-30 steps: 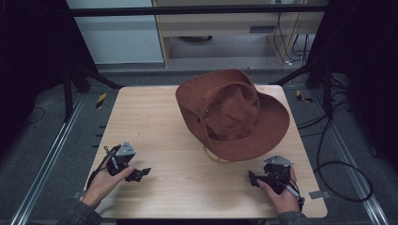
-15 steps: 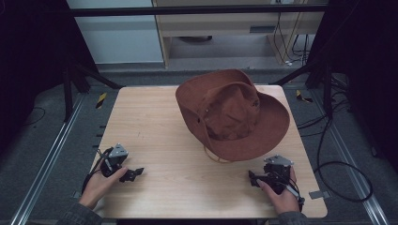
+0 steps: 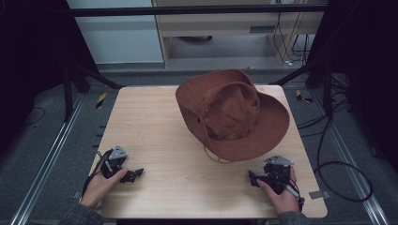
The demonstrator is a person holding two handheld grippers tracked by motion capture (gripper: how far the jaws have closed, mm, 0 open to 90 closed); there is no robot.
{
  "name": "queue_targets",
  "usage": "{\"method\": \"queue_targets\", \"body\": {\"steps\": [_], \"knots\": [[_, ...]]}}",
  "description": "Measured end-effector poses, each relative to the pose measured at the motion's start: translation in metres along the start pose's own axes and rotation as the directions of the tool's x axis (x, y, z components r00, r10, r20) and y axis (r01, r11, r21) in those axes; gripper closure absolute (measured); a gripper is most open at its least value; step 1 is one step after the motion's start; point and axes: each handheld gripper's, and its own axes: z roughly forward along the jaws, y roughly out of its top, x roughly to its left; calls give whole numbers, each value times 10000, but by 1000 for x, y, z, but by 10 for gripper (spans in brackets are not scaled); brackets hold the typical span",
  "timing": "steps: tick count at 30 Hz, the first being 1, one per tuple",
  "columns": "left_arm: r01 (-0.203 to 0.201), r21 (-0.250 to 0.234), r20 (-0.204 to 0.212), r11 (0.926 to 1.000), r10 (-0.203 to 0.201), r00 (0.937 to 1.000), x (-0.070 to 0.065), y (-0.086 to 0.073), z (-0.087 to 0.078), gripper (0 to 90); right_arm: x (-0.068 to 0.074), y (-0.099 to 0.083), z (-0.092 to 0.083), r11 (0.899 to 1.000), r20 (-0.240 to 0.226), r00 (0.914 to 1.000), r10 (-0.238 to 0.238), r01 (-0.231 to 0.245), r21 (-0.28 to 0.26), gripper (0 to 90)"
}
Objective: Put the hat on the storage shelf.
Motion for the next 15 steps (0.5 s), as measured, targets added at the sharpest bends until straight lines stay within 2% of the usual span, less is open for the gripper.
{"method": "queue_targets", "body": {"steps": [3,9,15], "knots": [[2,-212,3,9998,-2,10000,0,-2,0,3,0,0,0,10000,-6,10000,-19,19,-20,5],[-25,-189,-35,9998,24,10000,0,-3,0,0,0,0,0,10000,-1,10000,-22,22,-19,4],[-126,-185,117,9997,128,9998,2,-3,-1,0,0,0,0,10000,-3,10000,-20,20,-21,4]]}}
